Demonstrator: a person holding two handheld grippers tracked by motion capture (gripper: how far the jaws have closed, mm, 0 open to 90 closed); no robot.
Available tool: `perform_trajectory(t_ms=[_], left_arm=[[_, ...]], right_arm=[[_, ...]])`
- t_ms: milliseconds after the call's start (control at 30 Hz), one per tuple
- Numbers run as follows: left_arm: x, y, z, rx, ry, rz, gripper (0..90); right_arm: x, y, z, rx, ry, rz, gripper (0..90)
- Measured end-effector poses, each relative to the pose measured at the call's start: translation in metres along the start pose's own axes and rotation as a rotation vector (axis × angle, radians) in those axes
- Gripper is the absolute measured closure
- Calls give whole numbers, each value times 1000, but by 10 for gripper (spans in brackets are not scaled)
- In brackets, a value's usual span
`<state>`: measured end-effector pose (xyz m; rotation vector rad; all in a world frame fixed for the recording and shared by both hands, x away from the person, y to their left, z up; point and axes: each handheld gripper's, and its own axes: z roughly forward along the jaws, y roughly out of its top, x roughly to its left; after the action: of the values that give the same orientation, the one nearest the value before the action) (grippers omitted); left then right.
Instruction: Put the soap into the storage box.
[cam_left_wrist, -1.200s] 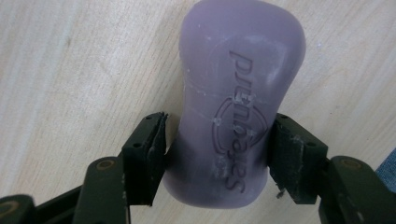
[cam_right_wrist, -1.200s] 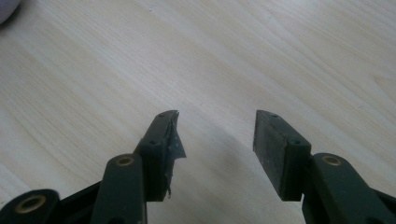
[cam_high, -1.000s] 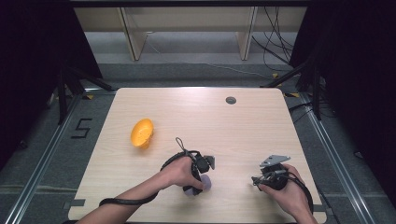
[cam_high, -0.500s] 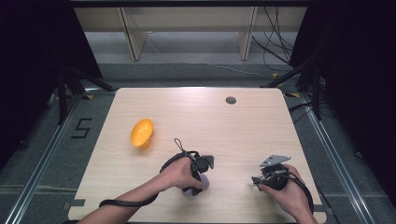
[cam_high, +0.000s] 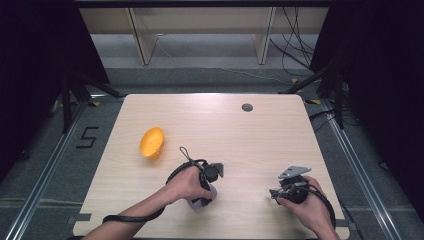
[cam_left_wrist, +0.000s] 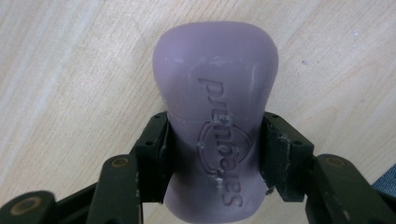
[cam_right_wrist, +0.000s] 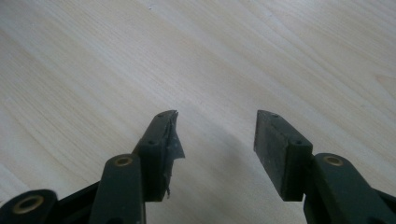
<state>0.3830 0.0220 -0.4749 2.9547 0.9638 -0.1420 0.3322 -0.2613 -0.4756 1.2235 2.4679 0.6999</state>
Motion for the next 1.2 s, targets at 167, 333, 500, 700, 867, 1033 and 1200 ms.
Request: perform_trajectory(t_ms=[167,333,500,700,867,1033,1200], left_arm=[[4,-1,-3,-15,-10,-19,478],[7,-2,-6,-21,-13,-29,480],[11,-2,-10,-36,-18,-41,482],[12,-5,-7,-27,-20,-50,483],[11,-4,3,14,-2,-34,484],[12,-2,2,18,-4,-31,485],[15,0,2,33,-17,-31,483]], right_arm=[[0,0,0,-1,0,-1,495],[0,0,0,-1,0,1,494],[0,0,0,2,-1,5,494],[0,0,1,3,1,2,493],[-1,-1,2,-3,-2,-7,491],[0,0,1,6,3,2,490],[0,-1,2,8,7,3,486]])
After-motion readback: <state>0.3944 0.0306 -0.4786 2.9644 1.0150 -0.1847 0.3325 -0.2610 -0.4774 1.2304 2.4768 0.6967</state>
